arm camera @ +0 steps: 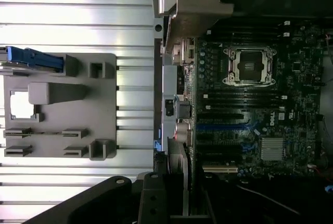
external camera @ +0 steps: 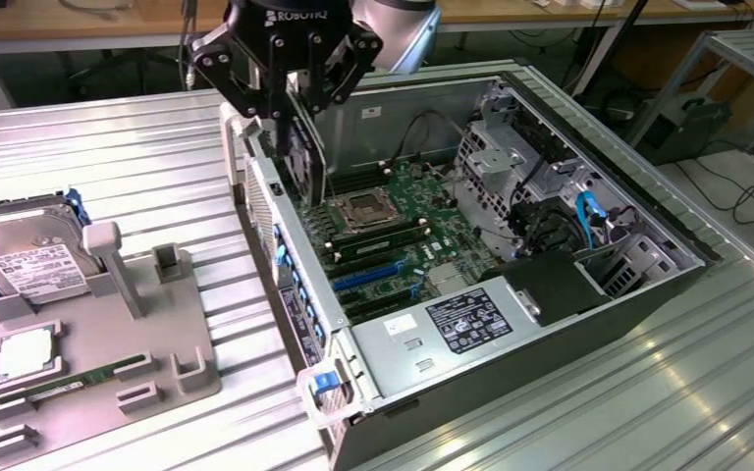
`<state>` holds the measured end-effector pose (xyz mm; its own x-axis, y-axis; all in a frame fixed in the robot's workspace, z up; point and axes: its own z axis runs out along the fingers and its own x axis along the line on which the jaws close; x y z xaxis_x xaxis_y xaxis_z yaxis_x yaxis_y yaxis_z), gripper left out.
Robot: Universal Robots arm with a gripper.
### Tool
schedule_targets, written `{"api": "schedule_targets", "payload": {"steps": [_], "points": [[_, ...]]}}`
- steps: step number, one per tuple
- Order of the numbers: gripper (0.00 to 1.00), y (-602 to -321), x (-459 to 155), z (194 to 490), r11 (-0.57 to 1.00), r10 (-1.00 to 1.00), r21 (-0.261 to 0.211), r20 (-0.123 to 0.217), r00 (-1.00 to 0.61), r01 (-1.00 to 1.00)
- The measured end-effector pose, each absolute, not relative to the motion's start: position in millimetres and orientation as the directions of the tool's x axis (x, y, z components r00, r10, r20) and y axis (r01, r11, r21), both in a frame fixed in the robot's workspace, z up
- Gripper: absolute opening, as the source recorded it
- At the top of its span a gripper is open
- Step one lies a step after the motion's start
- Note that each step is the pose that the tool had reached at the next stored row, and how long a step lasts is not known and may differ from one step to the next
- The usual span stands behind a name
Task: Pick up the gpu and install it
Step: 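Pick up the gpu and move the gpu toward the slot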
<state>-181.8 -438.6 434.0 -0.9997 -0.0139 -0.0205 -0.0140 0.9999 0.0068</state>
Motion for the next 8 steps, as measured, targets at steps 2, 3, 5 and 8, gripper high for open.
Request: {"api": "schedule_targets", "payload": {"steps": [2,3,5,8], "points": [[0.28,-439,-177,434,1.0,-0.014,0.007,-0.02,-1.0,-0.014],[0.28,-439,-175,434,1.0,-0.014,0.007,-0.021,-1.0,-0.014],[0.28,-439,-170,434,1.0,-0.014,0.007,-0.021,-1.0,-0.014],[0.28,-439,-161,434,1.0,-0.014,0.007,-0.021,-1.0,-0.014]]}}
